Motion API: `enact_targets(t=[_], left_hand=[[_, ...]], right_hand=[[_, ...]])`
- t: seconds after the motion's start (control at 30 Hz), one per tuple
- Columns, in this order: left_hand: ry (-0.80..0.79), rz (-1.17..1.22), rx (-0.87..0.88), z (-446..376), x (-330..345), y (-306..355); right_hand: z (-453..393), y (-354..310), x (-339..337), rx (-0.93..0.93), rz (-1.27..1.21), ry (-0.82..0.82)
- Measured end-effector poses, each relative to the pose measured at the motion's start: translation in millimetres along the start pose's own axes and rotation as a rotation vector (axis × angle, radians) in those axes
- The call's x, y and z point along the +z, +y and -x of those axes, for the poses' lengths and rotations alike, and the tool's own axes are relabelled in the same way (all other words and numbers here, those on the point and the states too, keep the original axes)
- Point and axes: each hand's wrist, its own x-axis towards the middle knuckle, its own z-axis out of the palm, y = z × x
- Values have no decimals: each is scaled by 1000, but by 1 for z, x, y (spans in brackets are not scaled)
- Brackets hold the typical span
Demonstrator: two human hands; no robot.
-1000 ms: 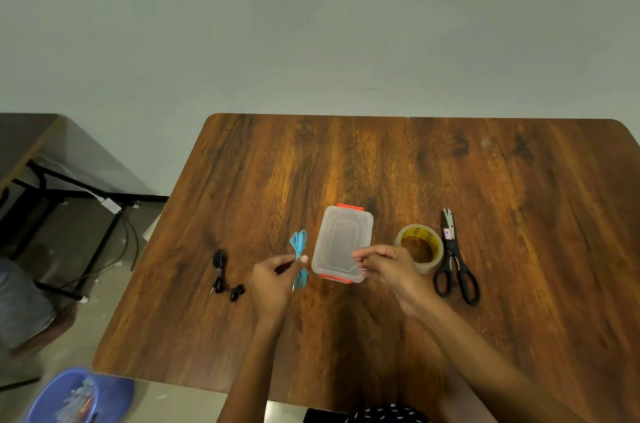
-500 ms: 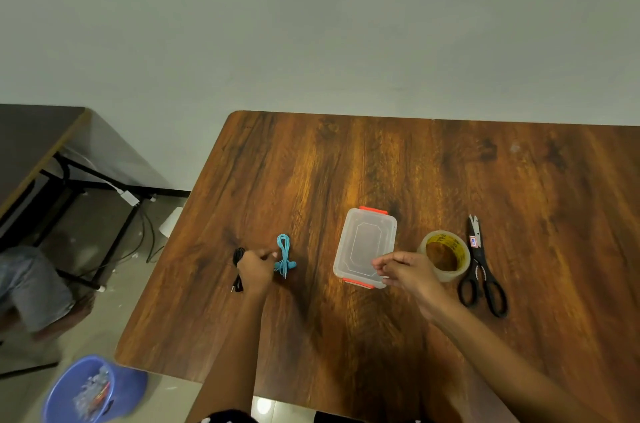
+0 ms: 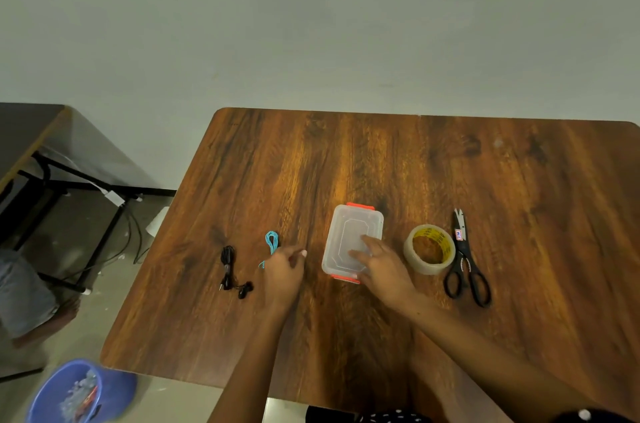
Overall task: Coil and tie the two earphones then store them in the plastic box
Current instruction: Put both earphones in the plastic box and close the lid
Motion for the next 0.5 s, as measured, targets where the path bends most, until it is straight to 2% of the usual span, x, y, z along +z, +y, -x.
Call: enact_targets(t=[0.1, 0.17, 0.27, 0.33, 0.43, 0.5], left_hand=[[28, -20, 126, 9, 3, 9], [-10, -63, 178, 14, 7, 7], [-118, -50, 147, 24, 13, -4], [-128, 5, 117, 33, 15, -6], [-78, 5, 81, 40, 14, -10], [-62, 11, 54, 45, 12, -12]], right_hand=[[8, 20, -6, -246, 38, -125], [15, 32, -12, -387, -7, -209], [31, 42, -15, -434, -75, -203], [43, 43, -11, -350, -162, -49], [62, 37, -2, -9, -311, 269], [70, 31, 1, 258, -422, 295]])
